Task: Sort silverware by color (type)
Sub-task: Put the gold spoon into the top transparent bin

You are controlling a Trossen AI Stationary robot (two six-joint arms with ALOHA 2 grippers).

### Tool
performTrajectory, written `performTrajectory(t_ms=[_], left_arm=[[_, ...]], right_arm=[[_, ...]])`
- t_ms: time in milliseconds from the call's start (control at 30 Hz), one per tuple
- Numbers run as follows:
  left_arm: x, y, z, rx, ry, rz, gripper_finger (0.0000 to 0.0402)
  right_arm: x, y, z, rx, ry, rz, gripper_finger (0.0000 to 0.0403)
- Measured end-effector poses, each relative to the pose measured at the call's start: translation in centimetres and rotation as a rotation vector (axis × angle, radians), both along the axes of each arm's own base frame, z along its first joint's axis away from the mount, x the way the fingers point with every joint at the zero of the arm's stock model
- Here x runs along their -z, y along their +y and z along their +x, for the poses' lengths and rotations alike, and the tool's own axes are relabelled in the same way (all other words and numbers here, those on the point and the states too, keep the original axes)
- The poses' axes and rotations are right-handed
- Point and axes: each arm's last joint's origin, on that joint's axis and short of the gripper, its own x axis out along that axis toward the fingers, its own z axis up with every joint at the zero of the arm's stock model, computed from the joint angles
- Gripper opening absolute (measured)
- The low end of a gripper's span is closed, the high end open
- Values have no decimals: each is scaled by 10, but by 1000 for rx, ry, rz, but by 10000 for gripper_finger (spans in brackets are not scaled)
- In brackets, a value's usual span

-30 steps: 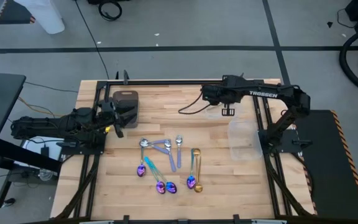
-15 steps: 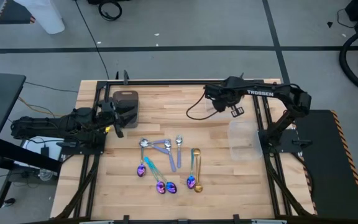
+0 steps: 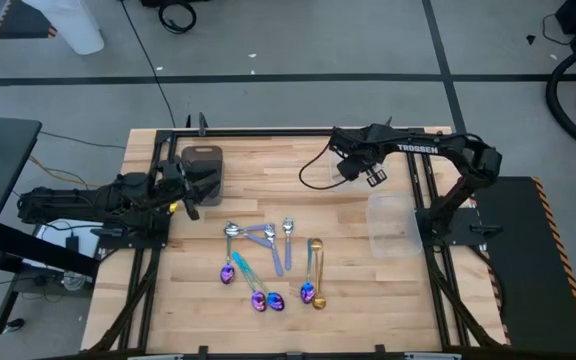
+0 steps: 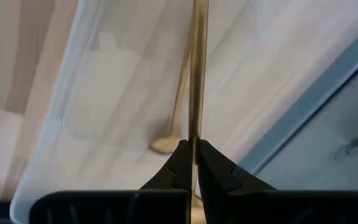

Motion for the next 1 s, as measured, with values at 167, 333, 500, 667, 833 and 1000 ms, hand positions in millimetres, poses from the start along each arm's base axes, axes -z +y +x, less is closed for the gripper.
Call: performTrajectory(t_ms=[167, 333, 500, 667, 833, 1000], left_arm=[[0, 0, 0, 0, 1, 3, 183], [0, 0, 0, 0, 0, 3, 183], [0, 0, 0, 0, 1, 3, 183], [0, 0, 0, 0, 1, 3, 183], [0, 0, 0, 1, 1, 2, 183], [0, 0, 0, 1, 1, 2, 183]], right_arm=[[8, 0, -3, 2, -26, 57, 17], [19, 4, -8, -25, 2, 95, 17], [28, 6, -12, -49, 27, 106, 20], [32, 5, -10, -54, 6, 78, 39], [34, 2, -10, -42, -19, 55, 67], [33, 1, -10, -36, -10, 31, 90]])
